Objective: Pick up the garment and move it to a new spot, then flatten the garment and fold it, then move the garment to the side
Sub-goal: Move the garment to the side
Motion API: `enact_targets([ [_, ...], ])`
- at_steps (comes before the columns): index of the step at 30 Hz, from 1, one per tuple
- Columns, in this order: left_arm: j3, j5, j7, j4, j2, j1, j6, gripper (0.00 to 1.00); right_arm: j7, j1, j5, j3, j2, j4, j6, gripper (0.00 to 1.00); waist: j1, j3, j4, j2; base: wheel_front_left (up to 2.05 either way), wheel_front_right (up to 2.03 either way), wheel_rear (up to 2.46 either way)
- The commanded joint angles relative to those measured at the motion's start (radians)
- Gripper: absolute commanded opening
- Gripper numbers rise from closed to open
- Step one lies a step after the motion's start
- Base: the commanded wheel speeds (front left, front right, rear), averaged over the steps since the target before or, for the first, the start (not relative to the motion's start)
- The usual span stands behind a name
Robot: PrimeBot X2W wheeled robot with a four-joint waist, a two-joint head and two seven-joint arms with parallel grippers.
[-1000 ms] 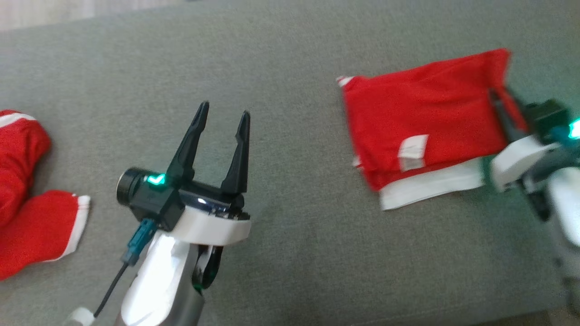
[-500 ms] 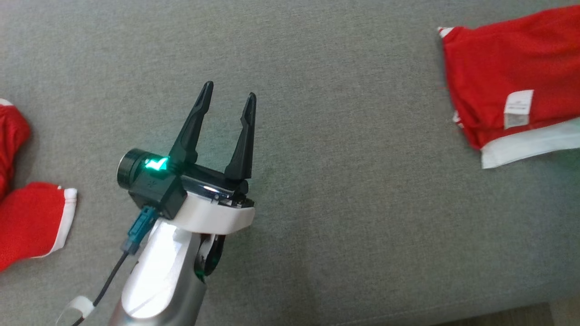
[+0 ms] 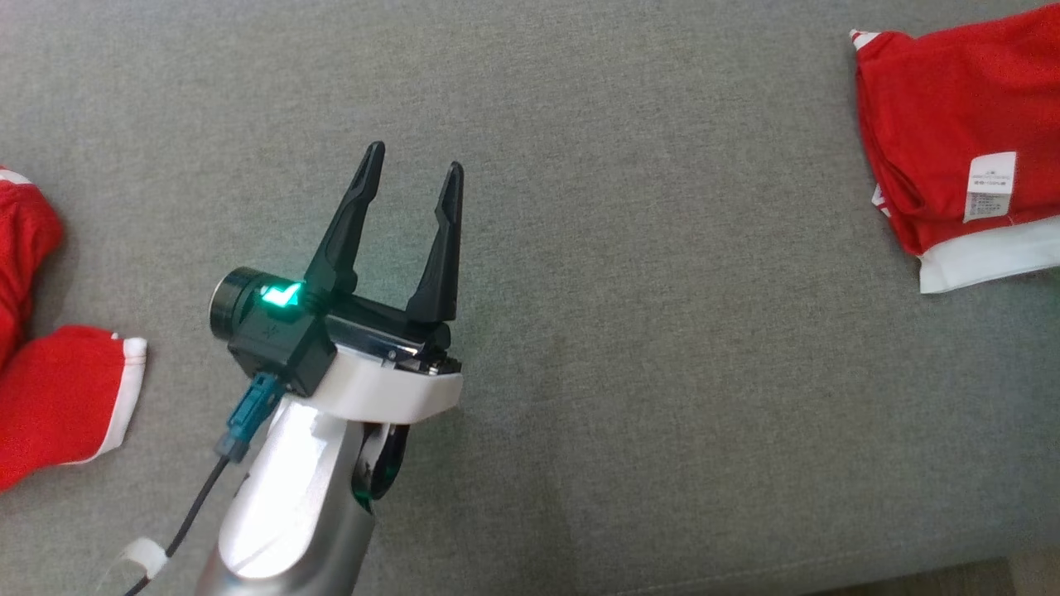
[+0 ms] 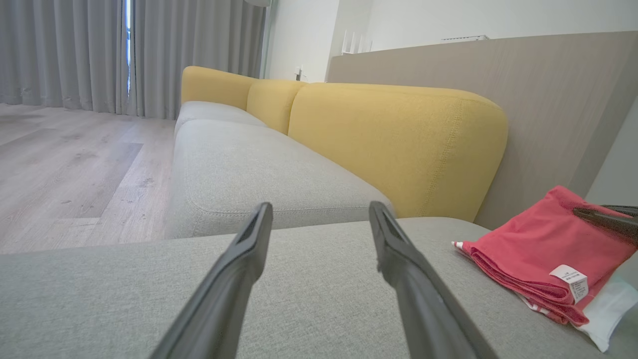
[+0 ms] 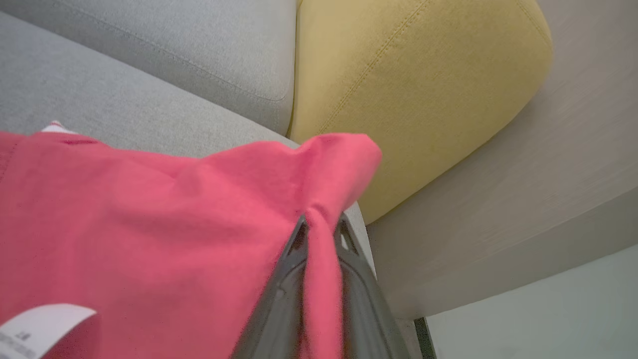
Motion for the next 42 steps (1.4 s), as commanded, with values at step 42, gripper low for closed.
enact_targets([
  [42,0.169,-0.018,-0.005,-0.001,0.004,0.291,0.018,1.0,-0.126,0.556,0.351,0.026,0.528,-0.56,0.007,1.0,0.0,-0.338,0.093,0.0,0.0,0.0,0.0],
])
